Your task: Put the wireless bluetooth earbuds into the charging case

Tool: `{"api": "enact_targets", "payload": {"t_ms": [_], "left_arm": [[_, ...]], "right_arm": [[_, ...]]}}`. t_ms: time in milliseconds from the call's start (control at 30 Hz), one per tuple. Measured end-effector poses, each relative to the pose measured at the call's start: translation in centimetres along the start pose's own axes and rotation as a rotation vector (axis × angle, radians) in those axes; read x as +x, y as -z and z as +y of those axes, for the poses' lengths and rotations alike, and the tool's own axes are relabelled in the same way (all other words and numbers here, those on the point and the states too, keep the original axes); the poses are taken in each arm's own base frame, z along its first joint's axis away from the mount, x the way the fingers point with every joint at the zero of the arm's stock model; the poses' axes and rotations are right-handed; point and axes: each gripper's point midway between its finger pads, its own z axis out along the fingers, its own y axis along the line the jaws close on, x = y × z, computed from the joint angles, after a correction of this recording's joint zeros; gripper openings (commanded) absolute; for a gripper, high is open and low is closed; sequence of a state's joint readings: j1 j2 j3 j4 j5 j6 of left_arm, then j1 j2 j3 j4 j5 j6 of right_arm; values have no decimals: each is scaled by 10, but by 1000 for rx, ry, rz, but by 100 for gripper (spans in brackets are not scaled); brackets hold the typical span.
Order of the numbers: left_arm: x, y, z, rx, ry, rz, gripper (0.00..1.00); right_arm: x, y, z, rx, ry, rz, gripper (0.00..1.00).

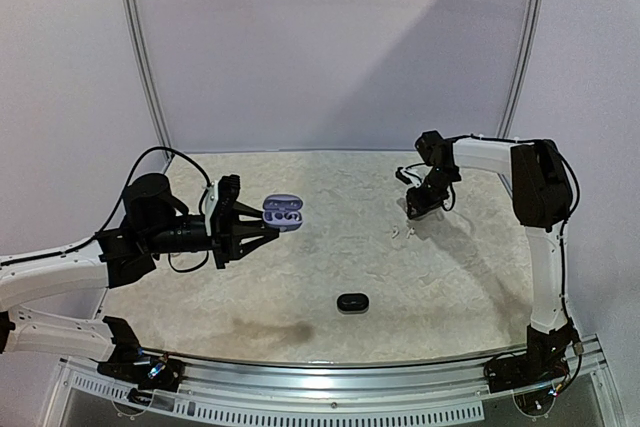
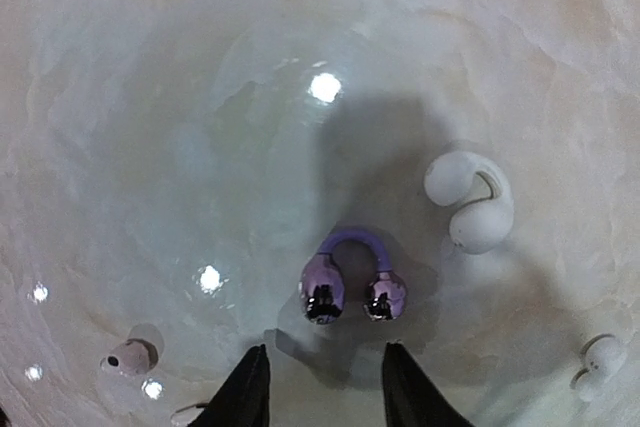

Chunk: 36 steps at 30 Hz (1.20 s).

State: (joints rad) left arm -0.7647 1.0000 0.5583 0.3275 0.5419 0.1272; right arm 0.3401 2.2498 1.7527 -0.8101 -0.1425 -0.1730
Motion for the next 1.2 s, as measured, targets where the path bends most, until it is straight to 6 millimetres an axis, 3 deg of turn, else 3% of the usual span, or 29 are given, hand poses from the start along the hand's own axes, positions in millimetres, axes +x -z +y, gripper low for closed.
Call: {"api": "enact_targets", "payload": {"t_ms": [100, 367, 700, 1033, 1200], "left_arm": [[0, 0, 0, 0, 0, 0, 0], [0, 0, 0, 0, -1, 0, 0], [0, 0, 0, 0, -4, 0, 0], [0, 0, 0, -1, -8, 0, 0], [0, 0, 0, -1, -15, 0, 0]], "right_arm": [[-4, 6, 1, -5, -11, -14, 58], [-29, 19, -1, 5, -51, -80, 61], [-25, -8, -7, 23, -111, -48, 53], [-28, -11, -7, 48, -122, -53, 33], [-27, -11, -9, 61, -127, -50, 29]]}}
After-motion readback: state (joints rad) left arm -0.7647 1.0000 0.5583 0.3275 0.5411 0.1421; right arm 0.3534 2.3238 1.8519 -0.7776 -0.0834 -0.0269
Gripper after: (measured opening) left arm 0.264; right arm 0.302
